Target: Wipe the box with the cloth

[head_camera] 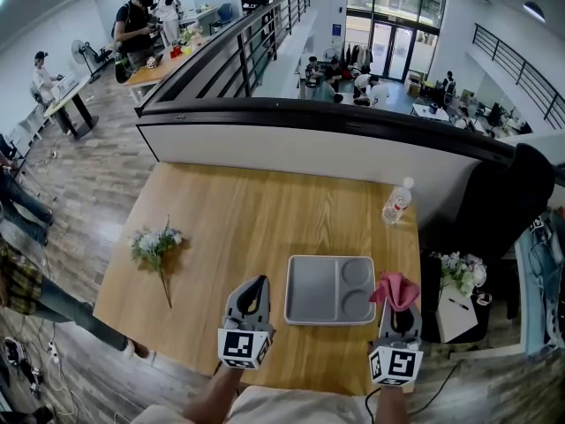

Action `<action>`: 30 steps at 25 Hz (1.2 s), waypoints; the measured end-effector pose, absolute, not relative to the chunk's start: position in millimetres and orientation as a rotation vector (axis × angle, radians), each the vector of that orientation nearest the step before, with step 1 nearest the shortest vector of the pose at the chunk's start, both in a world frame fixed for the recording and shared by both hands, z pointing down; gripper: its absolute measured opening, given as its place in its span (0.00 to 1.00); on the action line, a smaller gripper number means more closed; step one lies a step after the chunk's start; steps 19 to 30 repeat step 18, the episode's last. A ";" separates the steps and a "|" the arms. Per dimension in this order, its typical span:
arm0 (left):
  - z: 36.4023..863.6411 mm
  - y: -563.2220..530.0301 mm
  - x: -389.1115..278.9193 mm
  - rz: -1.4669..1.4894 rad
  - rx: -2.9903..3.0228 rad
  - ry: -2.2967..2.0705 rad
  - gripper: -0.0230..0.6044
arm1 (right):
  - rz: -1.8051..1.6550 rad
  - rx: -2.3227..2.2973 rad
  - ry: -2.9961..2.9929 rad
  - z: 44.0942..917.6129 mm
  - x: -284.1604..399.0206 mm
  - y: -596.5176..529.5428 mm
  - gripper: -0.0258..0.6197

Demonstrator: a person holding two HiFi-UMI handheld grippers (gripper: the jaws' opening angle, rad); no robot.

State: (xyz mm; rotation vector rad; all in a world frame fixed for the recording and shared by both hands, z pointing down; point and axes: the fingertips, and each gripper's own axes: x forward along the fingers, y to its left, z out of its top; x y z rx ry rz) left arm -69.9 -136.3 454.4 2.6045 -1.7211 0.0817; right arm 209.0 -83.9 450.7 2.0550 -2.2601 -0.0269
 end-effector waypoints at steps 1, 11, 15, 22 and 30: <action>454.3 -136.1 -69.8 0.082 2.603 -1.721 0.06 | -0.021 2.058 -2.260 450.5 209.2 -83.7 0.16; 456.2 -135.3 -67.6 0.078 2.602 -1.715 0.06 | -0.015 2.051 -2.256 451.5 209.9 -82.9 0.16; 456.7 -135.6 -69.5 0.082 2.596 -1.717 0.06 | 0.003 2.061 -2.252 450.2 208.1 -82.8 0.16; 456.9 -136.4 -70.4 0.082 2.593 -1.716 0.06 | -0.006 2.049 -2.253 450.5 206.8 -83.0 0.16; 456.9 -136.4 -70.4 0.082 2.593 -1.716 0.06 | -0.006 2.049 -2.253 450.5 206.8 -83.0 0.16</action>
